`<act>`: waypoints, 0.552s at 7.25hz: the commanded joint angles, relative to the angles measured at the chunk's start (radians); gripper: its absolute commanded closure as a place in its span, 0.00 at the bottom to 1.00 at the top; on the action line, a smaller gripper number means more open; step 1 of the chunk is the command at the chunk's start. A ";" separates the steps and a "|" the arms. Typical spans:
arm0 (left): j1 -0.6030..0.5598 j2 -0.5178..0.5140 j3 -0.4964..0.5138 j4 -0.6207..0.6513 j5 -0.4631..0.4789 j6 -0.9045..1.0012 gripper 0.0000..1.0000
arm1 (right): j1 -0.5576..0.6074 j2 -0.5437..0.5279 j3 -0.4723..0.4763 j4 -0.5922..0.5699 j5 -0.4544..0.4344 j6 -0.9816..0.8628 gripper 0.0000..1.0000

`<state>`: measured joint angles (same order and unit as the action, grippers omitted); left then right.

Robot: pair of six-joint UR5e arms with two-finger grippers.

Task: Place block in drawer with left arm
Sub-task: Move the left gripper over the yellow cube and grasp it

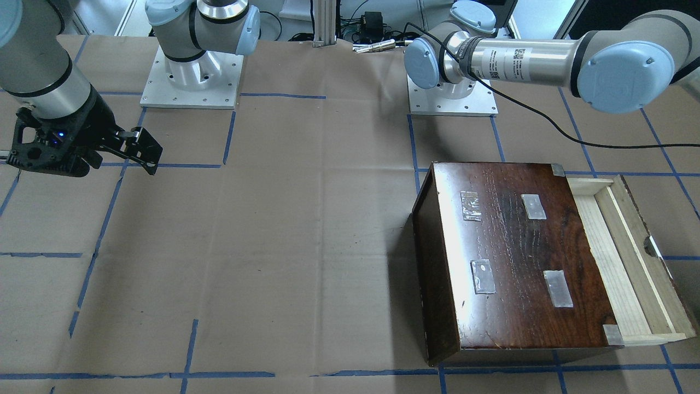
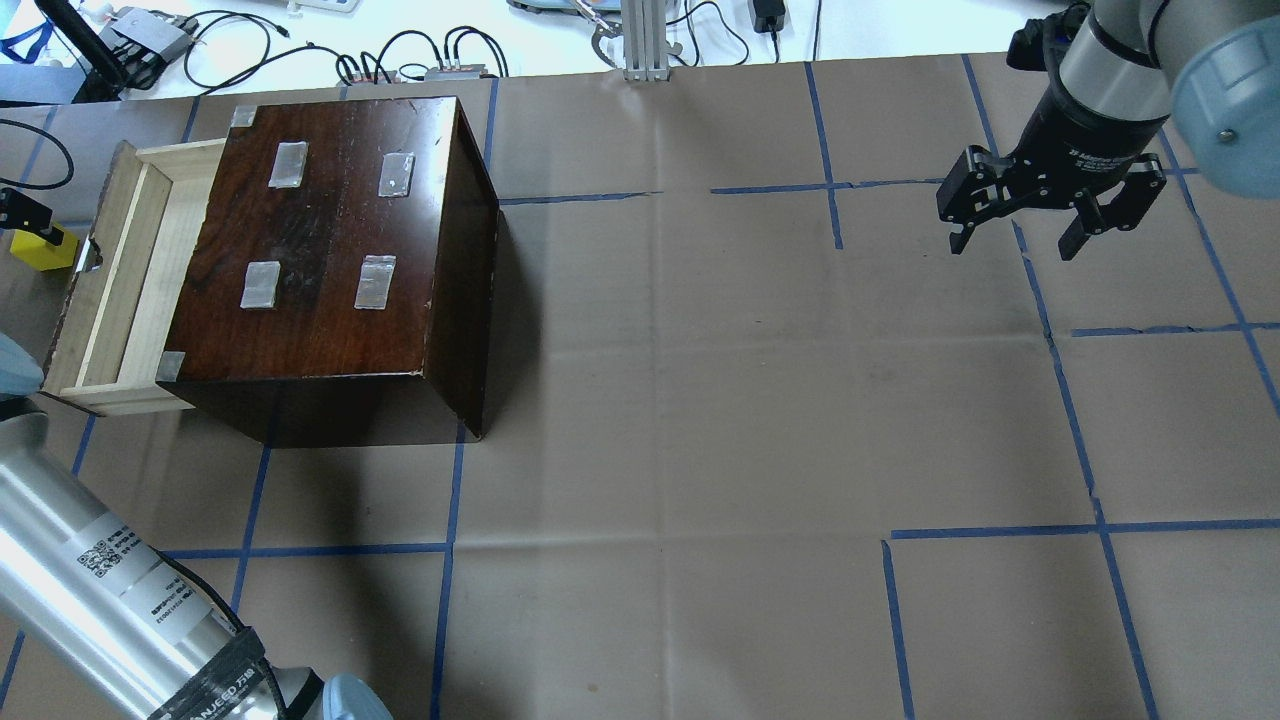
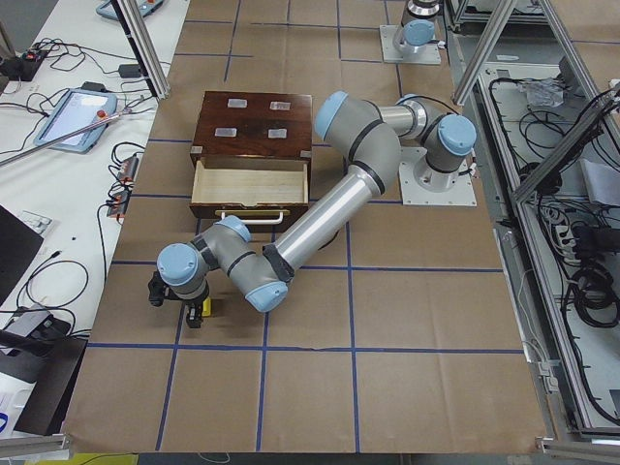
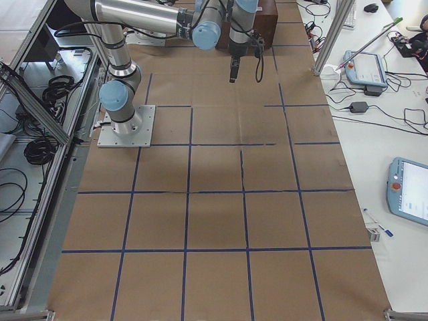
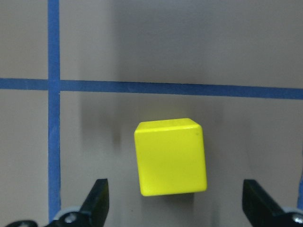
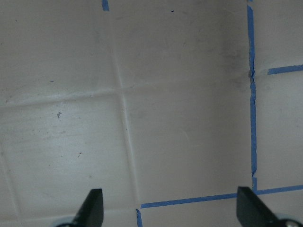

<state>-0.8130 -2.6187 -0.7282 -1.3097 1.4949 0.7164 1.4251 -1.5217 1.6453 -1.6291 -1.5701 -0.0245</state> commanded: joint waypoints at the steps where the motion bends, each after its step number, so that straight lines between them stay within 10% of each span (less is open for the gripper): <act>1: 0.000 -0.023 0.018 0.000 0.001 0.001 0.23 | 0.000 0.000 -0.001 0.000 -0.001 0.000 0.00; 3: -0.003 -0.008 0.018 -0.014 0.011 0.000 0.86 | 0.000 0.000 -0.001 0.000 -0.001 0.000 0.00; 4: -0.006 0.027 0.018 -0.020 0.010 -0.002 0.91 | 0.000 0.000 -0.001 0.000 -0.001 0.000 0.00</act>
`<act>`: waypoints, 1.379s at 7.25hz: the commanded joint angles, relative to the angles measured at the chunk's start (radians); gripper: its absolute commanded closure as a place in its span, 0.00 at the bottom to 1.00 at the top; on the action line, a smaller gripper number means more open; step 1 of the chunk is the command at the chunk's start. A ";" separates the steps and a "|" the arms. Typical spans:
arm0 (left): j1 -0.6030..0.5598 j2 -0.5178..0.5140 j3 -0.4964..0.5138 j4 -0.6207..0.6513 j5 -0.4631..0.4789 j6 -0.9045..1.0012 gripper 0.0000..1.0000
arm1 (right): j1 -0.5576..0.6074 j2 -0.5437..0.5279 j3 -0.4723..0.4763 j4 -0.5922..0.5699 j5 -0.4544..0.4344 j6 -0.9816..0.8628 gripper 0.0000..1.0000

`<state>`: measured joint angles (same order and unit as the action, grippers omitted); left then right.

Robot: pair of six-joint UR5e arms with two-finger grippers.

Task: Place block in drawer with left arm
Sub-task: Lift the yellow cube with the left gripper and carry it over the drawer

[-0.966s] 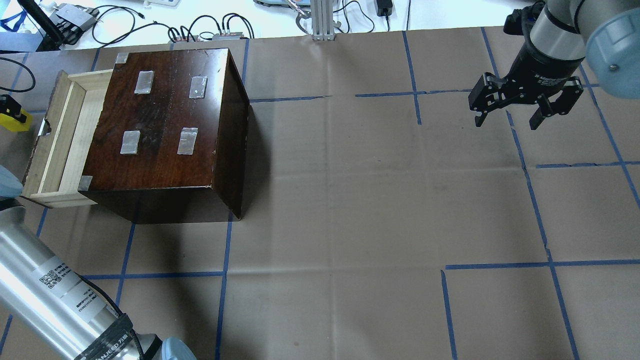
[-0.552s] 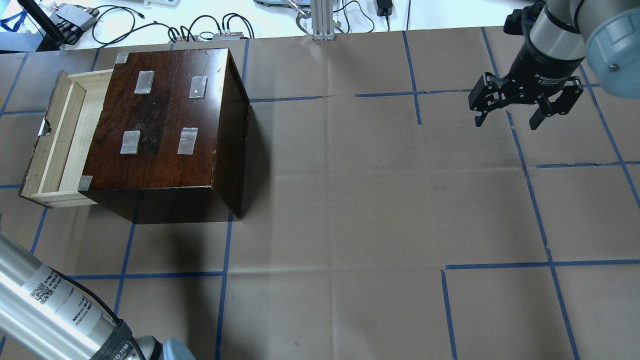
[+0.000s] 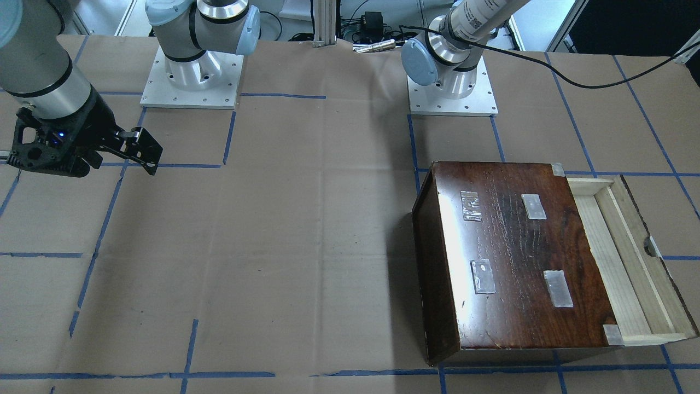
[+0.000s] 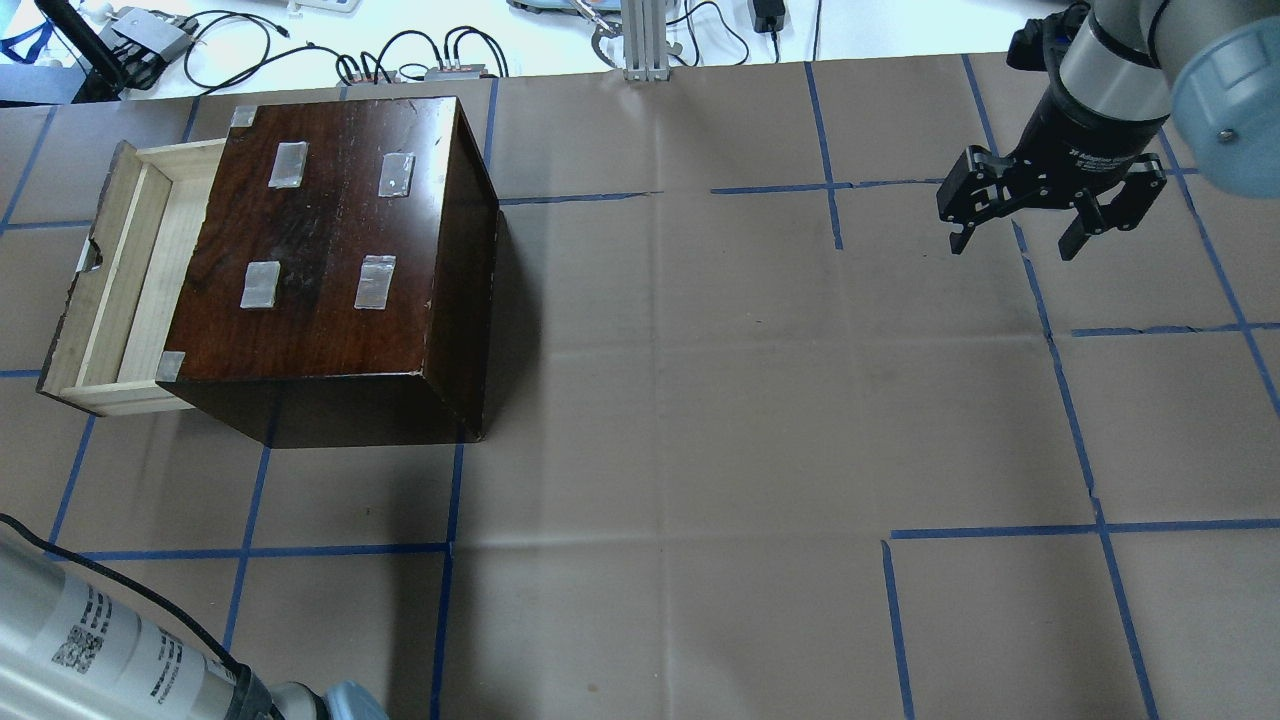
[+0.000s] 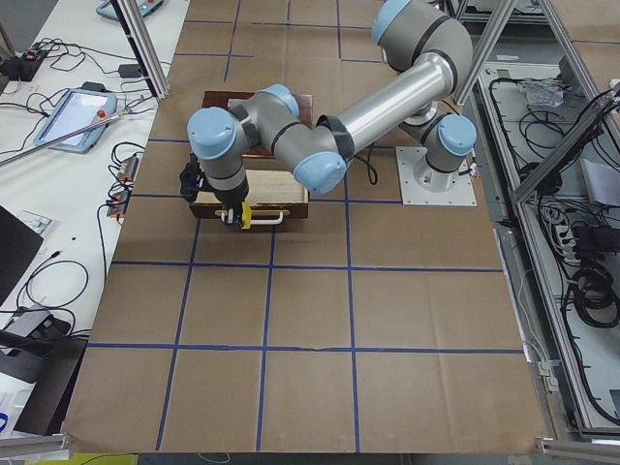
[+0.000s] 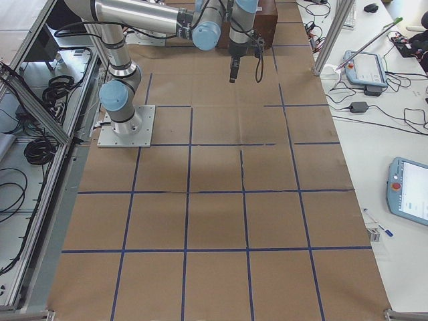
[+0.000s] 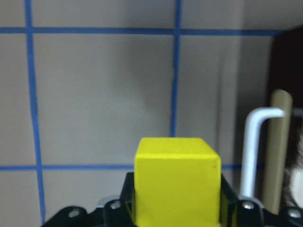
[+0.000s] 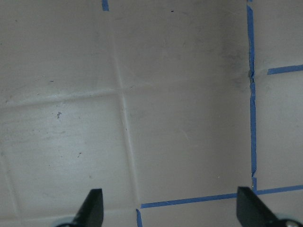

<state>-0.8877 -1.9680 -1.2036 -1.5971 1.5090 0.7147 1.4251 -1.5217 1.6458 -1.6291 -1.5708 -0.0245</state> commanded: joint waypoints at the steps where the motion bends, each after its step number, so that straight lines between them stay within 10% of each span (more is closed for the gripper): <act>1: -0.080 0.136 -0.192 0.025 -0.006 -0.049 0.92 | 0.000 0.000 0.000 0.000 0.000 0.000 0.00; 10: -0.157 0.040 -0.312 0.227 -0.004 -0.095 0.89 | 0.000 0.000 0.000 0.000 0.000 0.000 0.00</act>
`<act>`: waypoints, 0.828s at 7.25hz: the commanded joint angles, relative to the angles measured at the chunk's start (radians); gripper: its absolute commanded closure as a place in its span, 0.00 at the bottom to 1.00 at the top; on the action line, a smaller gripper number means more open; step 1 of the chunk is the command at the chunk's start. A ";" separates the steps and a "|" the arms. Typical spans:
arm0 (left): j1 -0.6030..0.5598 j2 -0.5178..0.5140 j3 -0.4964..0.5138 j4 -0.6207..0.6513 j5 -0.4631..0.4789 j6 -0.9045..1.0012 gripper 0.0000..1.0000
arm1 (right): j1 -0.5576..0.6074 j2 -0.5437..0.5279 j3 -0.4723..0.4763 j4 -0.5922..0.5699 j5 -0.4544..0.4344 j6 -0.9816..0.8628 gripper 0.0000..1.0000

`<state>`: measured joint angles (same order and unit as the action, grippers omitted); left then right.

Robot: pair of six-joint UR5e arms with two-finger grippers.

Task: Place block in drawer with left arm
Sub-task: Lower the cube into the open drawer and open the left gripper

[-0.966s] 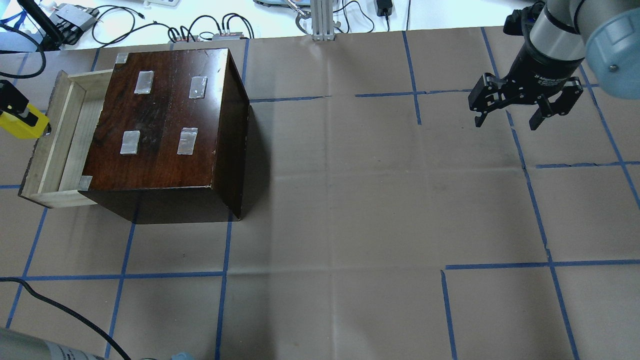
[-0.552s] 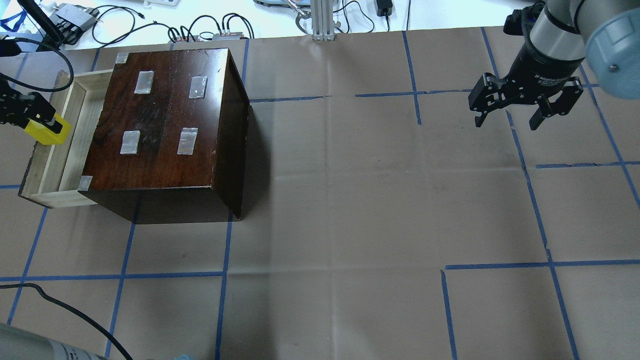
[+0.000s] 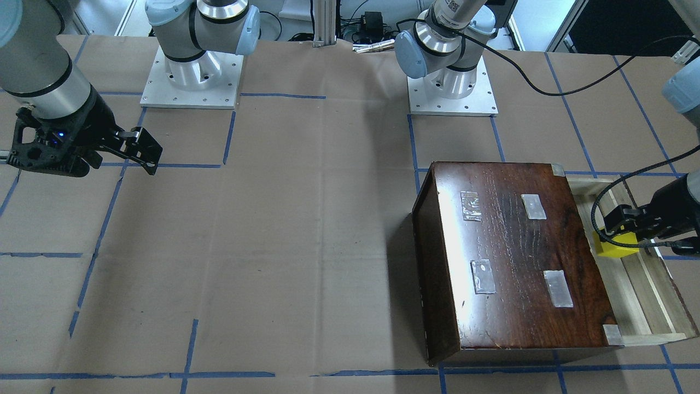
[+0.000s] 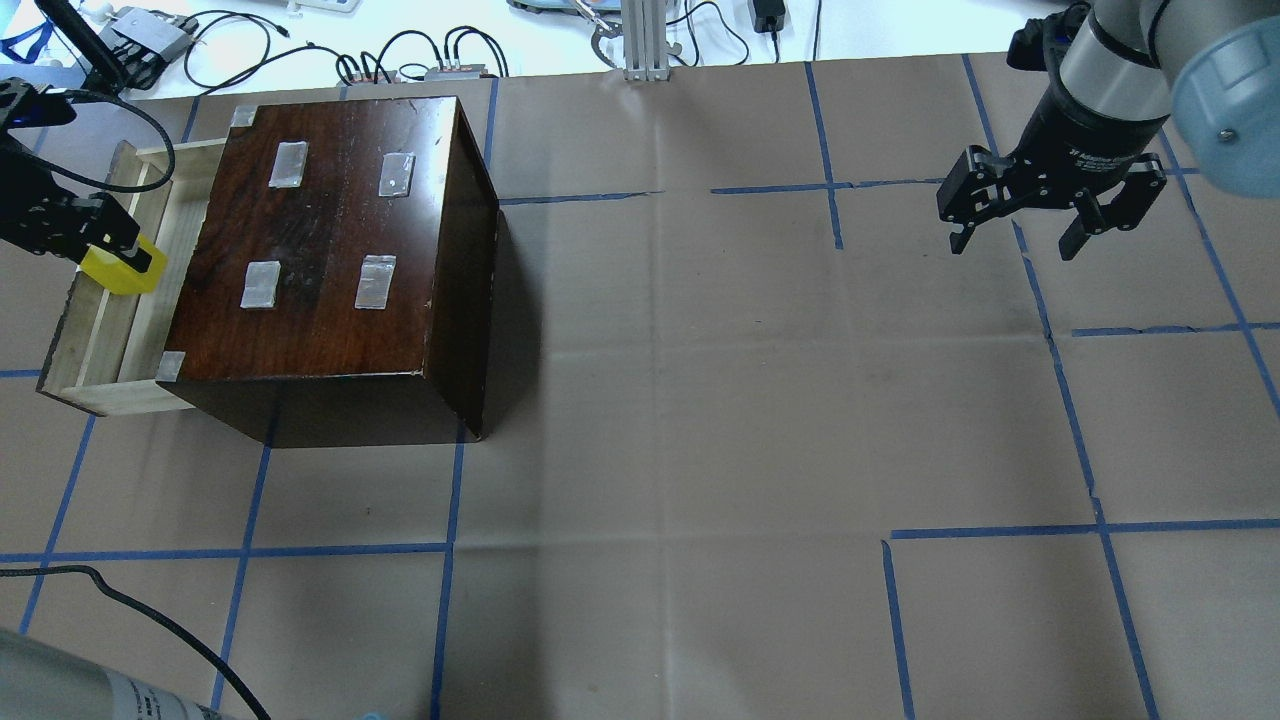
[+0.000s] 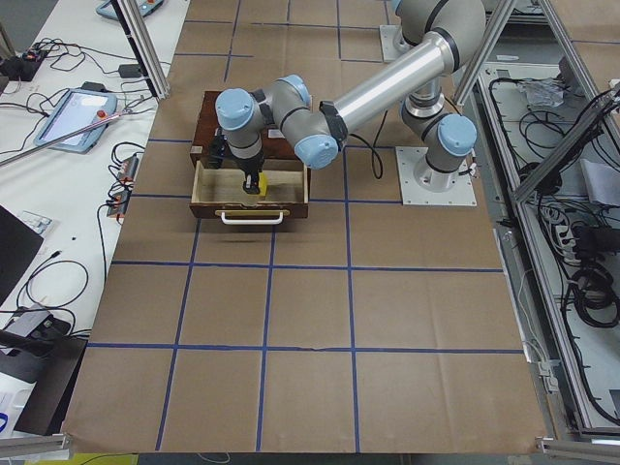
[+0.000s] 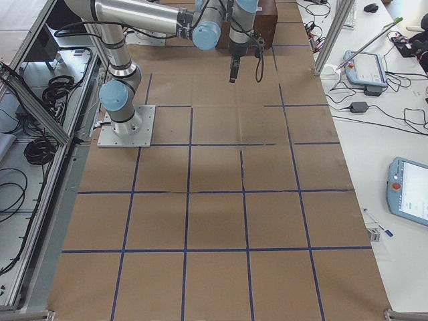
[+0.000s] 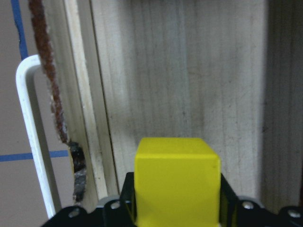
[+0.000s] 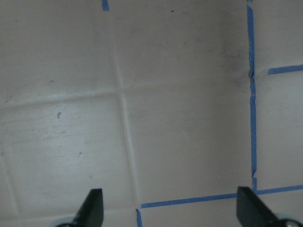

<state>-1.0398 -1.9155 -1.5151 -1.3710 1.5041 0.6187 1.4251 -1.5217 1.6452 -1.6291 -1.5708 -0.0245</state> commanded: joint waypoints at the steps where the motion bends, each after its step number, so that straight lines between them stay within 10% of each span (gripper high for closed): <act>1: -0.005 -0.025 0.007 0.001 0.001 0.000 0.87 | 0.000 0.000 -0.001 0.000 0.000 0.000 0.00; 6: -0.005 -0.028 0.000 0.001 -0.007 0.000 0.12 | 0.000 0.000 -0.001 0.000 0.000 0.000 0.00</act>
<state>-1.0446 -1.9441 -1.5139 -1.3698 1.4984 0.6182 1.4251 -1.5217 1.6449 -1.6291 -1.5708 -0.0245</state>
